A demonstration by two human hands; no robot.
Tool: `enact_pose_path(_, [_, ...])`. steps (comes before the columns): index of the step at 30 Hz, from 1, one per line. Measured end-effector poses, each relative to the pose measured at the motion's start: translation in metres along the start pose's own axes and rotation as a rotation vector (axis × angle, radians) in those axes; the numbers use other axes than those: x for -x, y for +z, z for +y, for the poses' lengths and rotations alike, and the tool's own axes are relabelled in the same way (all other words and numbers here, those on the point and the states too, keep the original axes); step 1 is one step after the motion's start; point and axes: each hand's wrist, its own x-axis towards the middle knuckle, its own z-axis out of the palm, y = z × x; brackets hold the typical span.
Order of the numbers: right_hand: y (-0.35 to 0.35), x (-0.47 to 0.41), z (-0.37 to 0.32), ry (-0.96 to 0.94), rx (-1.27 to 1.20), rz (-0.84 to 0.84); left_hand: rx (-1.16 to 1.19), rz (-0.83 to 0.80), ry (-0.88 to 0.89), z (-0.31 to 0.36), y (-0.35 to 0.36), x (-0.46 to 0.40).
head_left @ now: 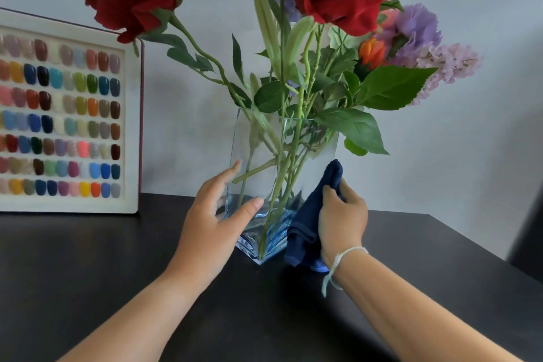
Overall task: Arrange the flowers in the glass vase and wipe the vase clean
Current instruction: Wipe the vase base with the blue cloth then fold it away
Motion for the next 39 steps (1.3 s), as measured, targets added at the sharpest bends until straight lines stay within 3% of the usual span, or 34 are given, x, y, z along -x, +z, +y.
enact_pose_path(11, [0.008, -0.008, -0.037, -0.045, -0.088, 0.023, 0.006, 0.002, 0.024, -0.002, 0.000, -0.001])
enact_pose_path(21, [0.009, 0.041, -0.025, -0.210, -0.052, -0.109, 0.006, 0.023, 0.057, -0.003, 0.001, -0.002])
enact_pose_path(24, [0.008, 0.044, -0.033, -0.199, -0.060, -0.156, 0.007, 0.018, 0.039, -0.004, 0.002, -0.002])
enact_pose_path(30, [0.008, 0.023, -0.049, -0.057, -0.082, -0.066, 0.001, 0.026, 0.059, -0.003, 0.002, 0.000])
enact_pose_path(35, [0.012, 0.049, -0.042, -0.229, -0.059, -0.135, -0.002, 0.020, 0.045, -0.003, 0.001, -0.001])
enact_pose_path(39, [0.010, 0.047, -0.051, -0.185, -0.084, -0.149, -0.002, 0.010, 0.032, -0.002, 0.000, -0.001])
